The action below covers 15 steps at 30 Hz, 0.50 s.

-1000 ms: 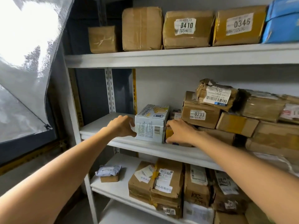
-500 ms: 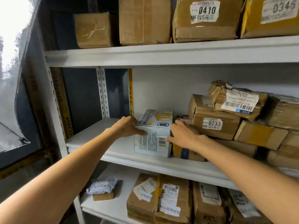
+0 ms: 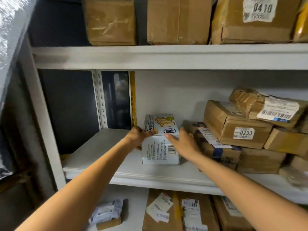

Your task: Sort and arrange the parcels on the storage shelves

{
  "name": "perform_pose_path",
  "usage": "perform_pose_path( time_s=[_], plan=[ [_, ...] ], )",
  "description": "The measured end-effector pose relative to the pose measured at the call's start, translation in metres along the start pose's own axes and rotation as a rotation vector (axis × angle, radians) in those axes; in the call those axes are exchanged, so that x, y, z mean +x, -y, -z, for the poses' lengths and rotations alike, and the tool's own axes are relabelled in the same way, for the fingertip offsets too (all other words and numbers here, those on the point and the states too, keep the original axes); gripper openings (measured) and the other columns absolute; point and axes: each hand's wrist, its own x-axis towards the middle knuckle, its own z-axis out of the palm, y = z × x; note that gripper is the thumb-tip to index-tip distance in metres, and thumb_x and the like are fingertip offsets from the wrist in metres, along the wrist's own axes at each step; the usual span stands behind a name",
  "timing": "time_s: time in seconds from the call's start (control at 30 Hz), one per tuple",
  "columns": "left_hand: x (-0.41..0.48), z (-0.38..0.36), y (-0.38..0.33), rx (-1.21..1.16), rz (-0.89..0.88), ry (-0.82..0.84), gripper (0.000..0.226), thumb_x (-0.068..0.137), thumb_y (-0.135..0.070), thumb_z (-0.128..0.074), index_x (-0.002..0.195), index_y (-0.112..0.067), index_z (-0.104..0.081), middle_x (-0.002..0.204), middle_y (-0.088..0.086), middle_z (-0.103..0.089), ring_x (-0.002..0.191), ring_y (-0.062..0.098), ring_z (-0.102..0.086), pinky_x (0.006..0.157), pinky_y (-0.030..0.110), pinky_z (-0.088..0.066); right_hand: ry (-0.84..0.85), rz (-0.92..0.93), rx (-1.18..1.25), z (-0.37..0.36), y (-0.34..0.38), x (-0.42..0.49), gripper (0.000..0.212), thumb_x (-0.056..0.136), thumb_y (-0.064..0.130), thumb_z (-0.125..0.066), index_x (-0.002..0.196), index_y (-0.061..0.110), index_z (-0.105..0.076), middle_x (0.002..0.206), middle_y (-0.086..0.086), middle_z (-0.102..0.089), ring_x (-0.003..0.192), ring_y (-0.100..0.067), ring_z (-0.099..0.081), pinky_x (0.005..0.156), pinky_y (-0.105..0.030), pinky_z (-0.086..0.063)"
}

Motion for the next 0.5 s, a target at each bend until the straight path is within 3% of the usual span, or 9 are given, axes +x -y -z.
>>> perform_pose_path(
  time_s=[0.13, 0.2, 0.3, 0.4, 0.5],
  plan=[
    [0.003, -0.005, 0.008, -0.054, -0.018, -0.052, 0.019, 0.087, -0.034, -0.068, 0.096, -0.022, -0.056, 0.099, 0.012, -0.070, 0.089, 0.029, -0.070, 0.078, 0.050, -0.058, -0.046, -0.139, 0.242, -0.003, 0.005, 0.005, 0.050, 0.086, 0.041, -0.068, 0.116, 0.007, -0.046, 0.105, -0.011, -0.068, 0.087, -0.023, -0.070, 0.071, -0.039, -0.060],
    [0.002, -0.006, 0.010, -0.090, -0.014, -0.069, 0.018, 0.087, -0.033, -0.068, 0.093, -0.023, -0.055, 0.097, 0.010, -0.070, 0.087, 0.027, -0.070, 0.074, 0.046, -0.059, -0.037, -0.181, 0.283, -0.004, 0.003, 0.007, 0.060, 0.081, 0.042, -0.073, 0.122, 0.005, -0.049, 0.110, -0.011, -0.067, 0.095, -0.026, -0.067, 0.078, -0.039, -0.058],
    [0.000, -0.006, 0.010, -0.154, -0.001, -0.078, 0.024, 0.085, -0.031, -0.071, 0.100, -0.019, -0.056, 0.097, 0.009, -0.070, 0.083, 0.025, -0.070, 0.064, 0.039, -0.057, 0.023, -0.221, 0.351, -0.002, 0.003, 0.012, 0.054, 0.079, 0.037, -0.077, 0.116, 0.006, -0.054, 0.113, -0.010, -0.066, 0.099, -0.027, -0.065, 0.087, -0.043, -0.055],
    [-0.005, -0.007, 0.012, -0.204, 0.004, -0.089, 0.038, 0.082, -0.029, -0.074, 0.111, -0.015, -0.053, 0.100, 0.009, -0.068, 0.082, 0.024, -0.070, 0.059, 0.035, -0.056, 0.097, -0.254, 0.433, 0.006, 0.004, 0.010, 0.047, 0.082, 0.024, -0.076, 0.114, 0.008, -0.046, 0.115, -0.006, -0.061, 0.102, -0.023, -0.061, 0.085, -0.036, -0.051],
    [-0.014, -0.008, 0.015, -0.268, -0.026, -0.103, 0.030, 0.082, -0.023, -0.074, 0.100, -0.018, -0.051, 0.094, 0.003, -0.064, 0.077, 0.020, -0.068, 0.060, 0.033, -0.055, 0.139, -0.235, 0.485, 0.009, 0.001, 0.008, 0.055, 0.081, 0.015, -0.076, 0.125, 0.009, -0.045, 0.123, -0.006, -0.060, 0.100, -0.020, -0.058, 0.086, -0.034, -0.049]
  ],
)
